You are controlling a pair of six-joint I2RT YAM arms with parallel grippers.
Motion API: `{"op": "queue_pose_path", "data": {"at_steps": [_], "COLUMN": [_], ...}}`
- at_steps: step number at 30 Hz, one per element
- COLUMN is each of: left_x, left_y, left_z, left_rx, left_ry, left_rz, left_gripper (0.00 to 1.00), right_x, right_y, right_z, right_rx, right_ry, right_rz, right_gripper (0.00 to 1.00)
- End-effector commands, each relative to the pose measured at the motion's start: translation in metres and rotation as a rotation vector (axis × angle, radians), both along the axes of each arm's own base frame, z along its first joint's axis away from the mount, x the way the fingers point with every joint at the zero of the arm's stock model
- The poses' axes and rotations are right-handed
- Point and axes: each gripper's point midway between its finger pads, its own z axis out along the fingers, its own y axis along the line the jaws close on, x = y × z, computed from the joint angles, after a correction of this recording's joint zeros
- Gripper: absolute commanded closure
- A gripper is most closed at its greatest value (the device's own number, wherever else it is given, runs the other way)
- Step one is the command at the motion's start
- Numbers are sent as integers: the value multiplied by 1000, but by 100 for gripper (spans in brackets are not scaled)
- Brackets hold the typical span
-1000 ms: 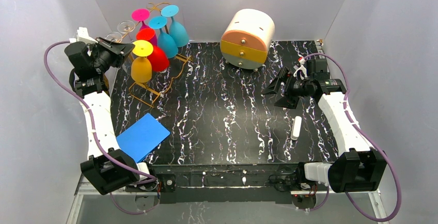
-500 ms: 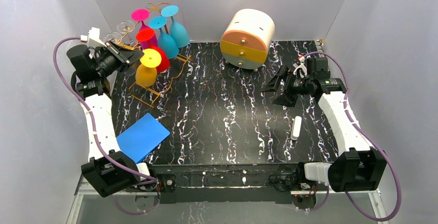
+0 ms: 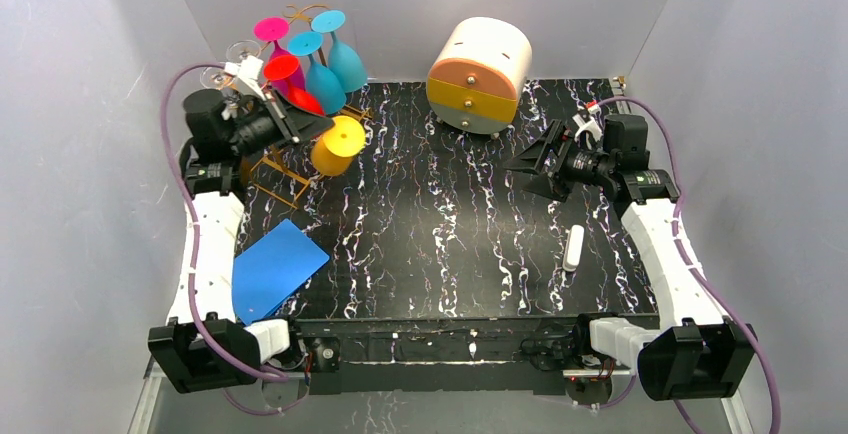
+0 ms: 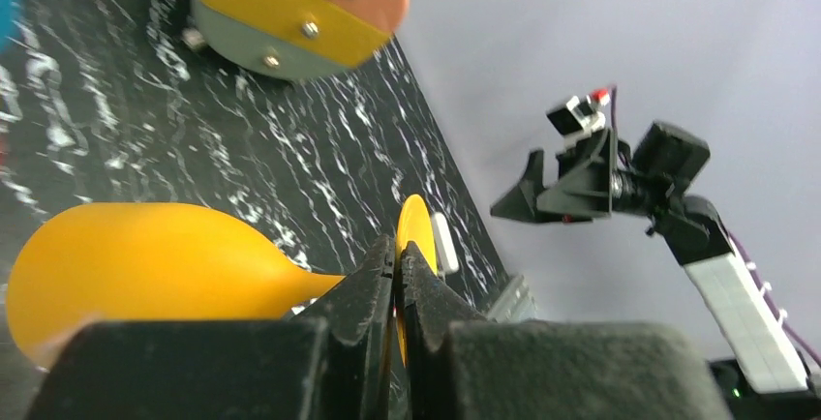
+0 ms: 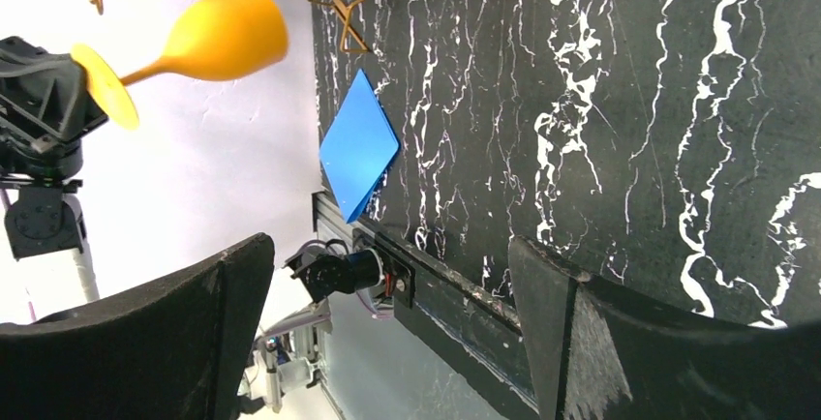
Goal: Take the wine glass off the wine glass rack
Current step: Place the wine glass at the center of the board.
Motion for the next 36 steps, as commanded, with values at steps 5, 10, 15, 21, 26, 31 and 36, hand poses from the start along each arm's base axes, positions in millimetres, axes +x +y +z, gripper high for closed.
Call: {"op": "queue_pose_path", "data": {"at_steps": [5, 10, 15, 21, 26, 31, 36], "left_x": [-28, -45, -56, -68, -77, -83, -92], "left_y": [-63, -81, -88, -100, -115, -130, -139], "left_z": [-24, -47, -57, -79, -90, -89, -86], "left_rx": [40, 49, 55, 67, 81, 72, 64], "left_ry": [11, 57, 72, 122, 144, 141, 126], "left_rz": [-131, -151, -146, -165, -221, -285, -330], "left_gripper": [100, 100, 100, 100, 100, 100, 100], "right_x": [-5, -10, -17, -24, -26, -34, -46], "right_y": [9, 16, 23, 34, 56, 96, 126], "right_z": [23, 28, 26, 28, 28, 22, 8], "right_rx": [104, 210, 286, 324, 361, 388, 371], "right_ry": [-112, -128, -121, -126, -112, -95, -49], "right_rz": [42, 55, 116, 228, 244, 292, 362], "right_gripper": [1, 1, 1, 6, 1, 4, 7]}}
